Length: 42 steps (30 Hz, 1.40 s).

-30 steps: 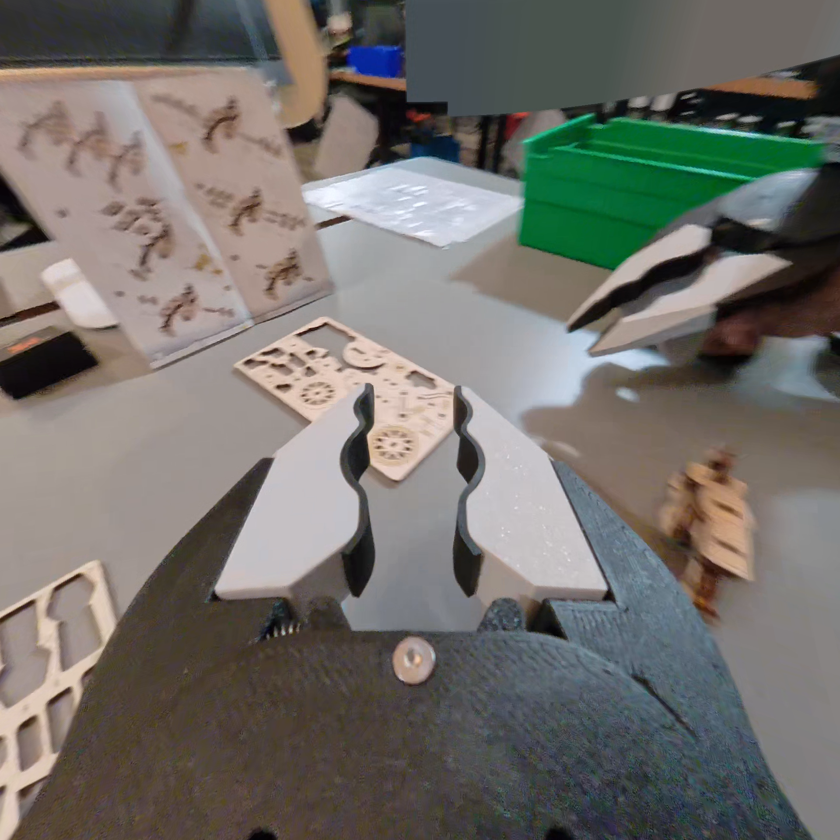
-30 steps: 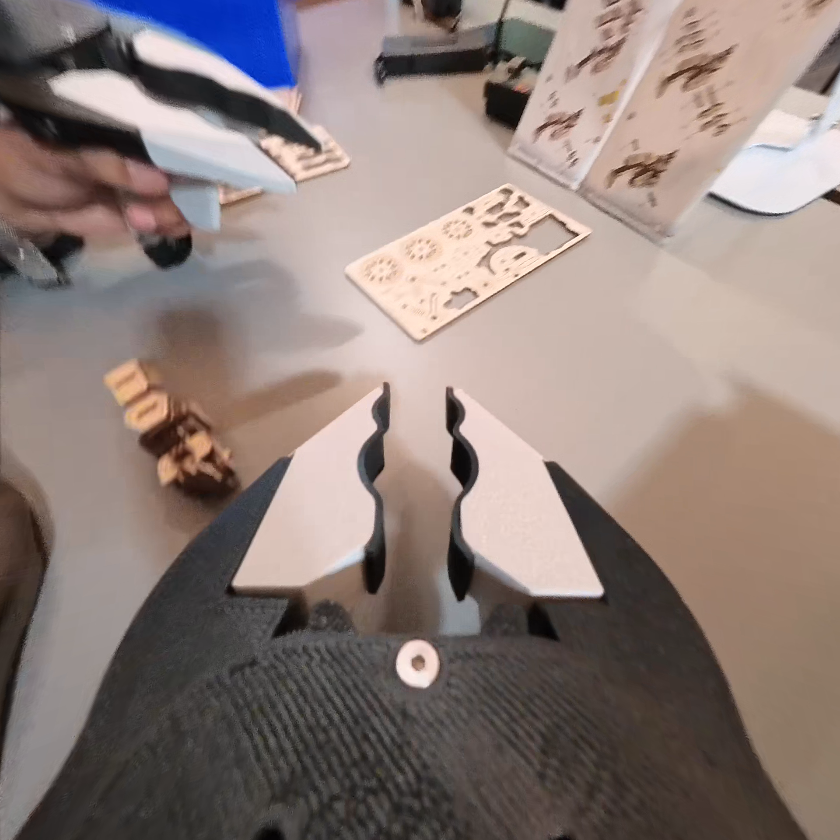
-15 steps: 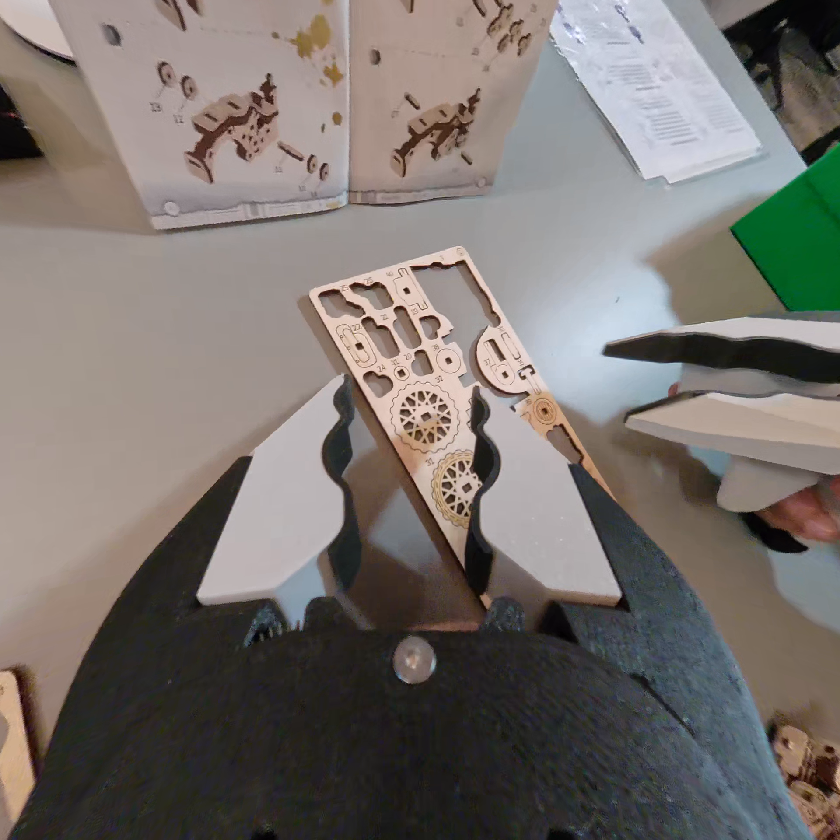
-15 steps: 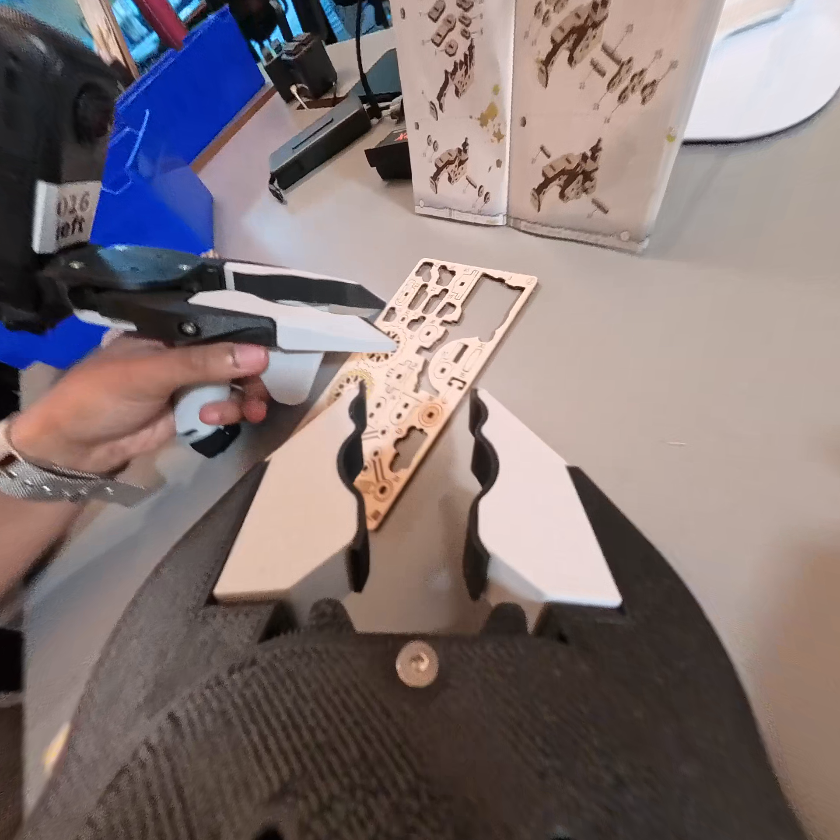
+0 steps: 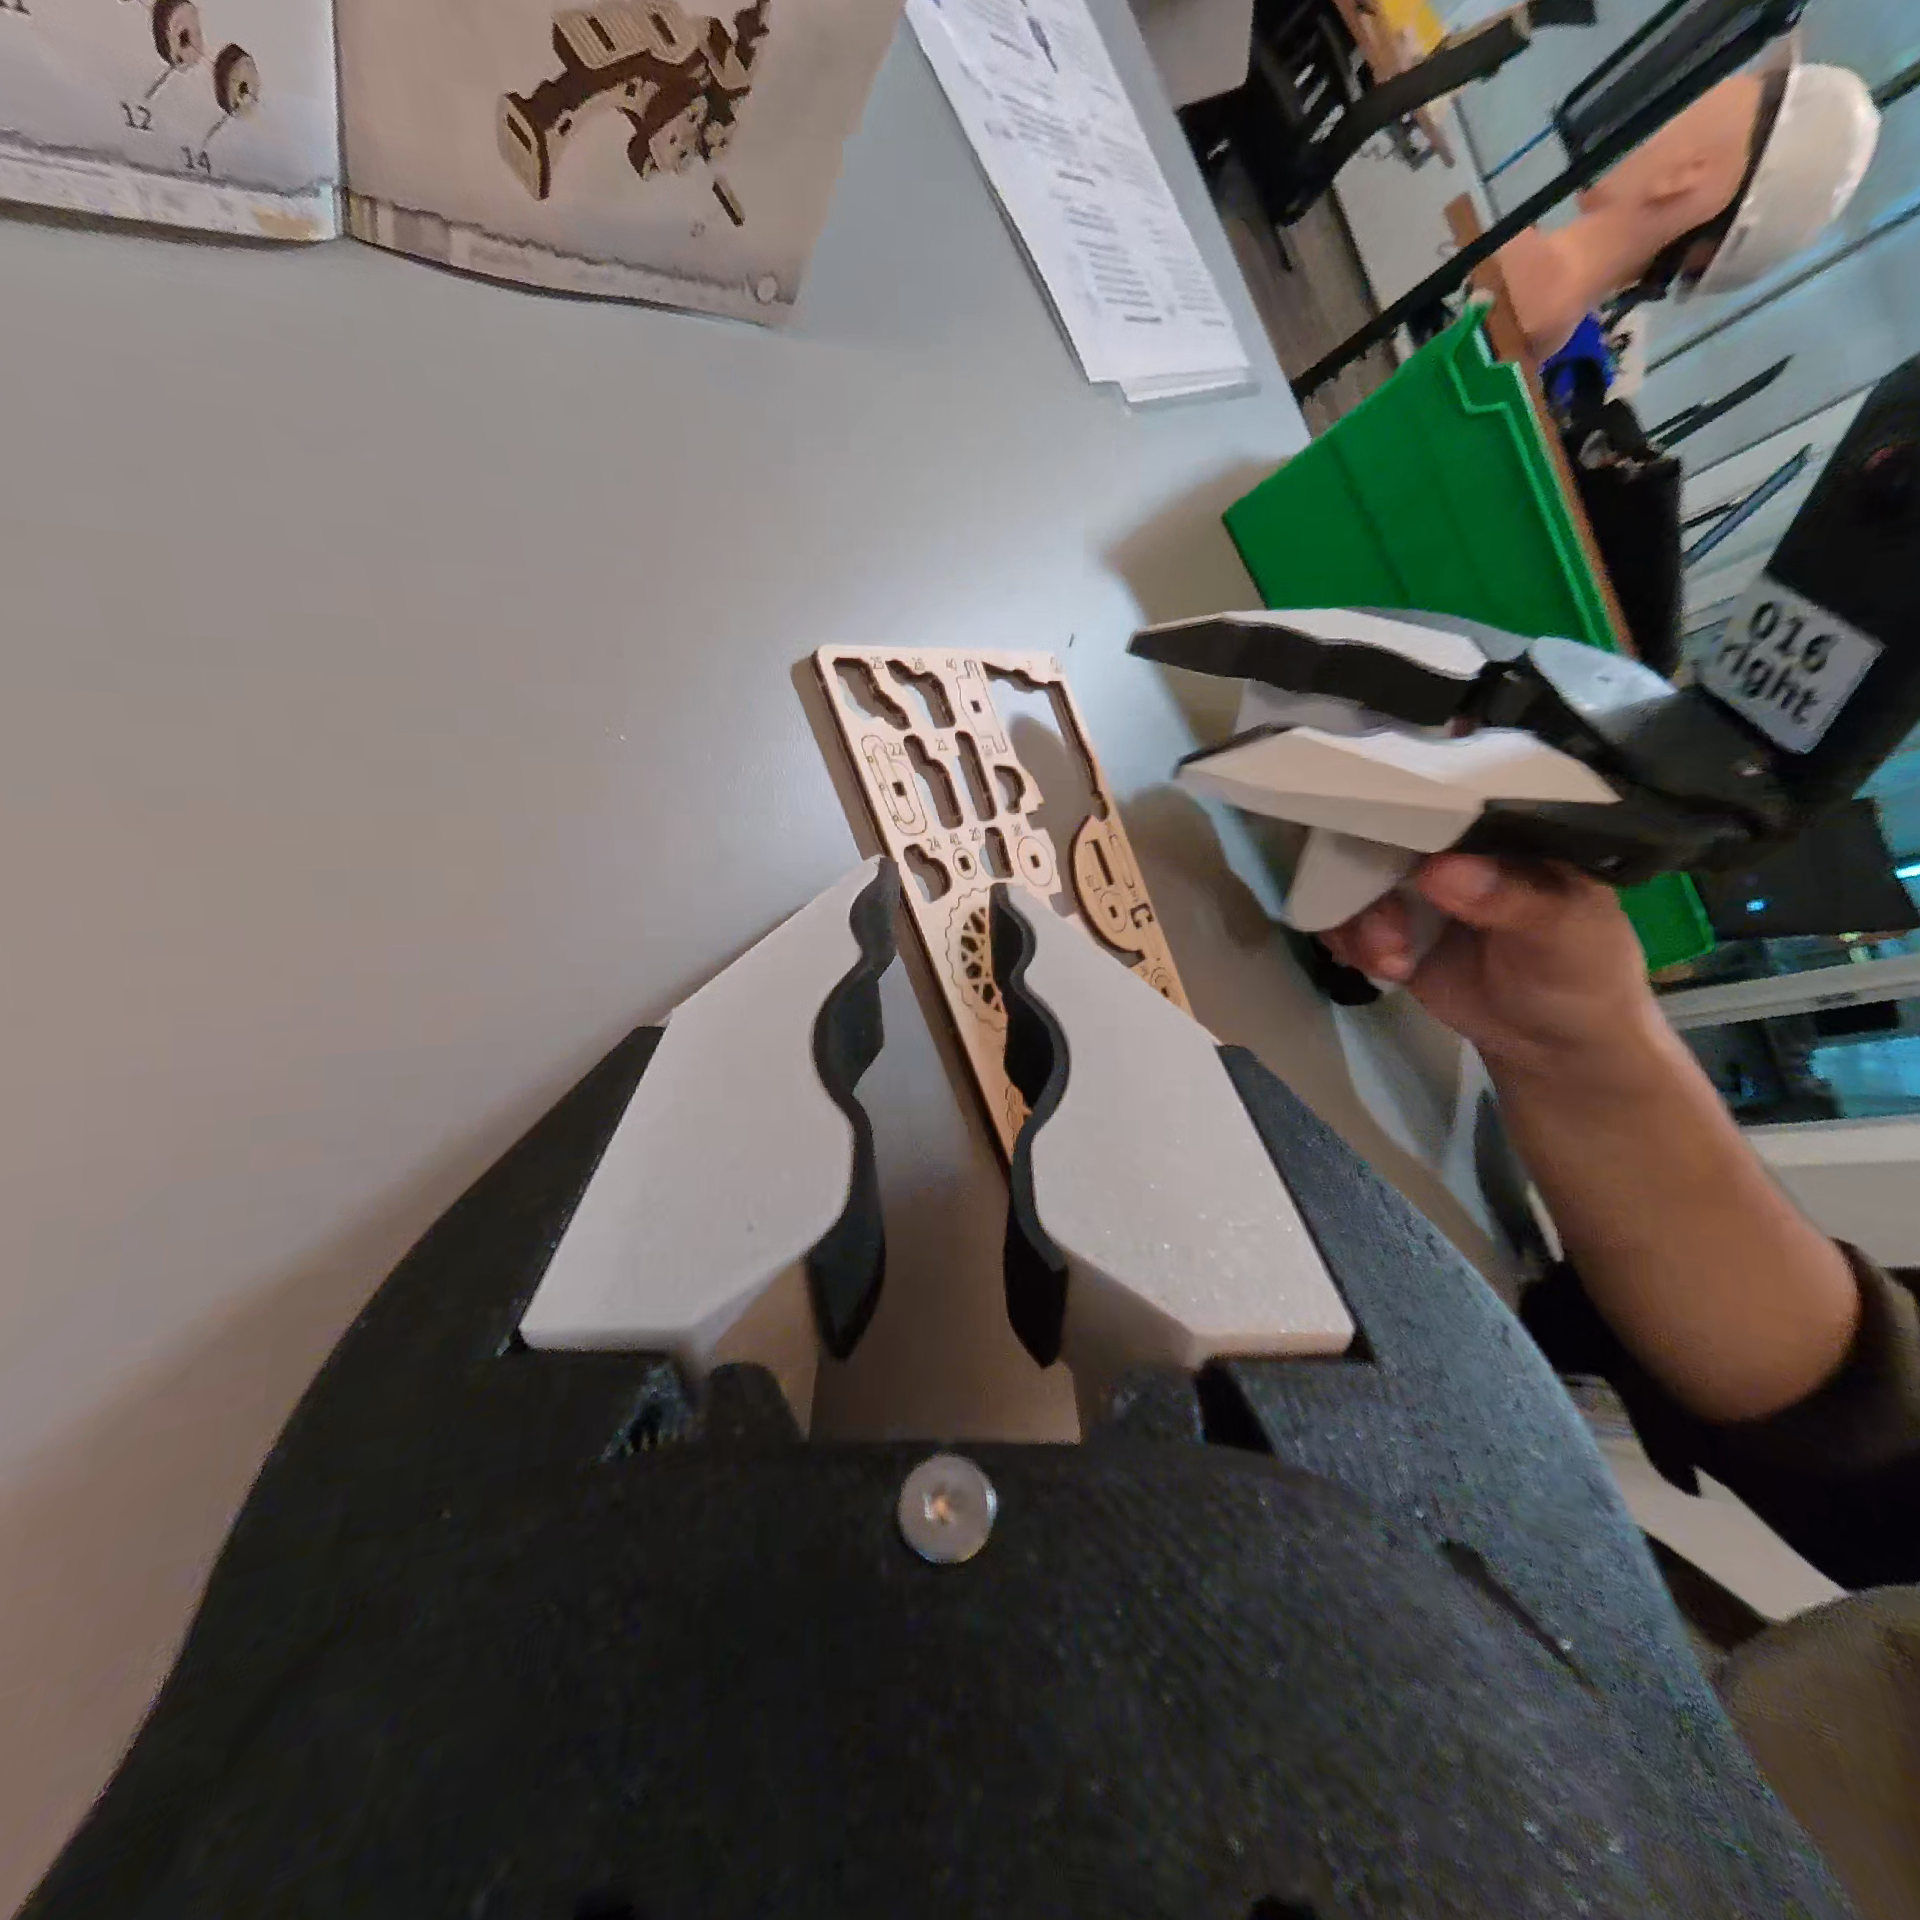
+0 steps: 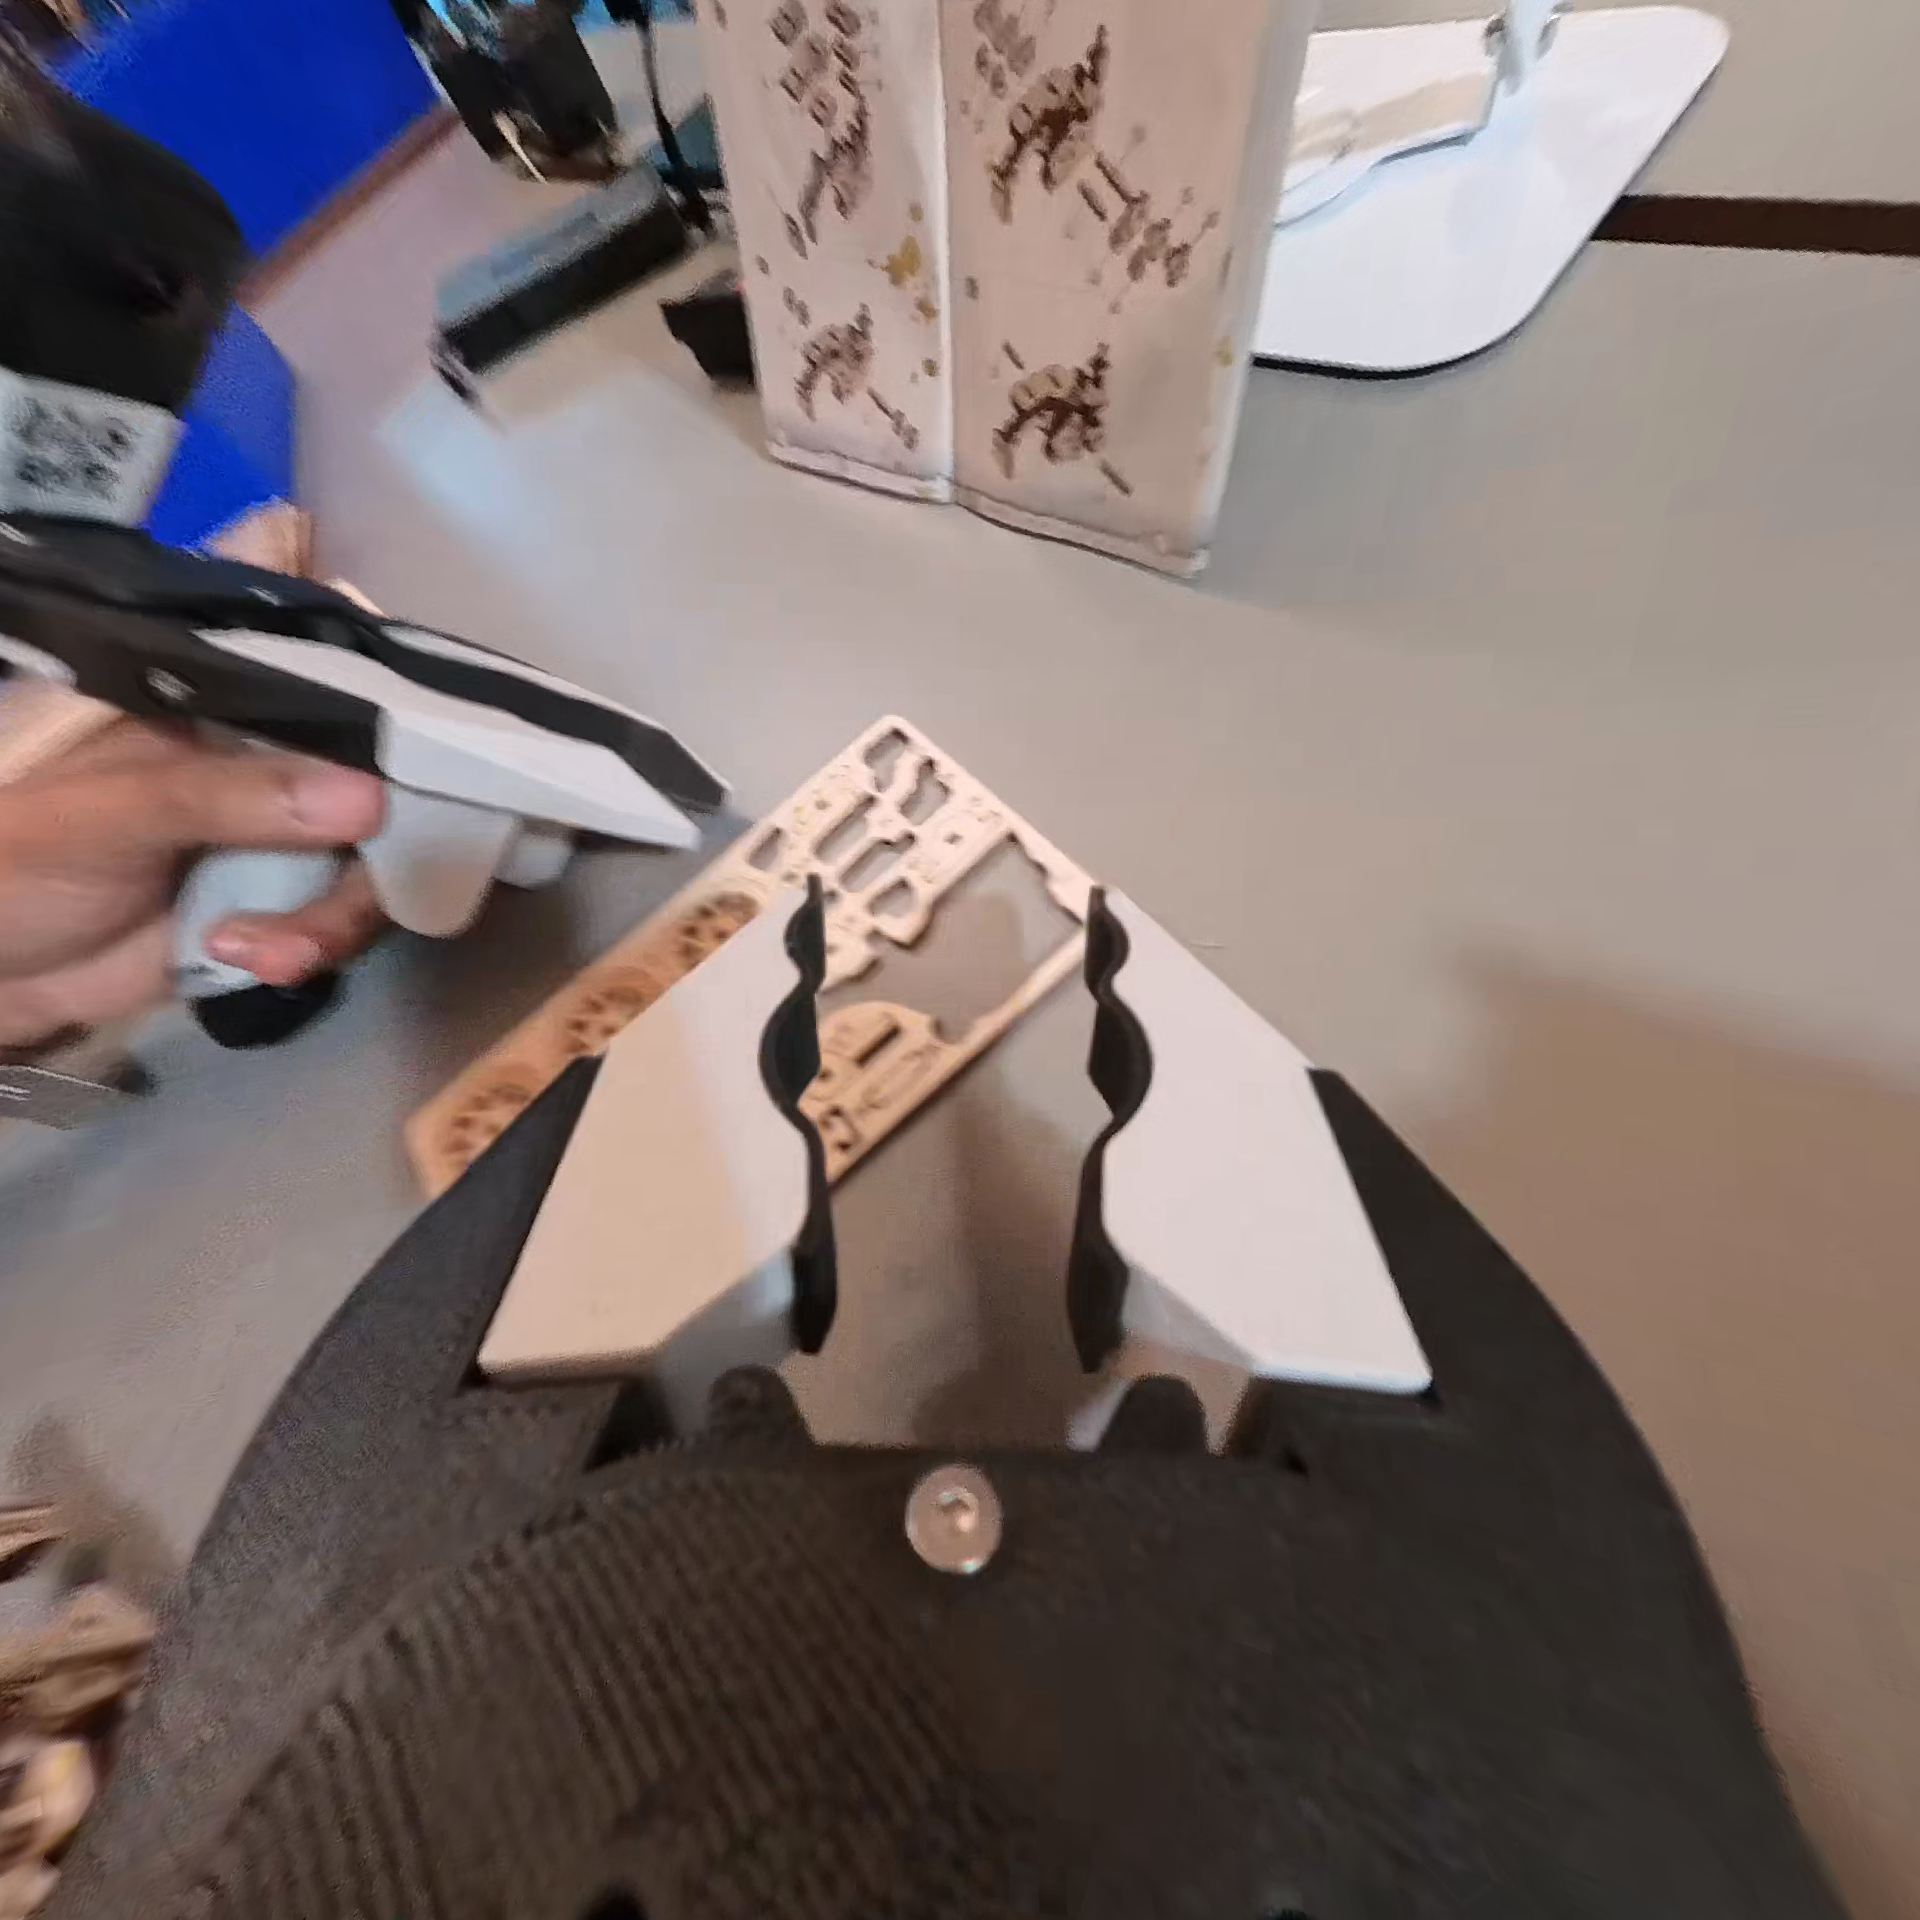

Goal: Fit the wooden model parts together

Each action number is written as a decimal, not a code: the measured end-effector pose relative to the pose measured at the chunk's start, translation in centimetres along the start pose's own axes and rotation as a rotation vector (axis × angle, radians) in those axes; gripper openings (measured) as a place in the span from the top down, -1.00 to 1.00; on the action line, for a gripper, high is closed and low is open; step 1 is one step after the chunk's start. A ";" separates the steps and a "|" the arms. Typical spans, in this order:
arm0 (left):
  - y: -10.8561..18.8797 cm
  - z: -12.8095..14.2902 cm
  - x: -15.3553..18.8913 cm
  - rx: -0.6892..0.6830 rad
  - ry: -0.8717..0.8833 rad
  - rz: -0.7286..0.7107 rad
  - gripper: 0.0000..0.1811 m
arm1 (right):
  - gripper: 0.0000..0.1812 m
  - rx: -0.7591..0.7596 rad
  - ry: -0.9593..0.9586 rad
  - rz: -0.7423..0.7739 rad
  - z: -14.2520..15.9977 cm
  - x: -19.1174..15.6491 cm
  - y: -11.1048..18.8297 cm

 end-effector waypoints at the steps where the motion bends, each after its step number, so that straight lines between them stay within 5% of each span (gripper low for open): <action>1: -0.1 -0.2 0.0 0.005 0.018 0.013 0.82 | 0.48 -0.029 0.025 0.033 0.4 0.7 -0.1; 9: -0.3 0.0 0.0 -0.013 -0.004 0.003 0.83 | 0.53 -0.139 0.073 0.073 1.7 1.1 -0.8; 14: -0.2 0.0 0.1 -0.009 0.005 0.019 0.82 | 0.93 -0.173 0.236 0.130 2.2 1.0 -0.9; 27: -0.4 -0.3 1.0 0.037 0.010 0.068 0.74 | 0.95 -0.175 0.318 0.158 1.9 1.0 -1.5; 34: 0.2 -1.9 1.7 0.179 0.036 0.135 0.39 | 0.98 -0.005 0.168 0.034 -0.6 0.3 -0.4; 38: -0.2 -0.9 2.5 0.097 0.048 0.196 0.30 | 0.99 0.044 0.081 -0.014 -1.2 0.1 0.2; 42: -0.9 0.8 3.4 -0.020 0.074 0.241 0.50 | 0.99 0.077 0.086 -0.033 -1.6 -0.4 0.2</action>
Point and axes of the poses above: each gripper's, where its closed fingertips meet, y back along the fingers, z out of its underside, x = y × z across the jaws, the point moved 3 cm from there along y, back along the fingers, and after that the axes turned 13 degrees about x, right-handed, at the moved point
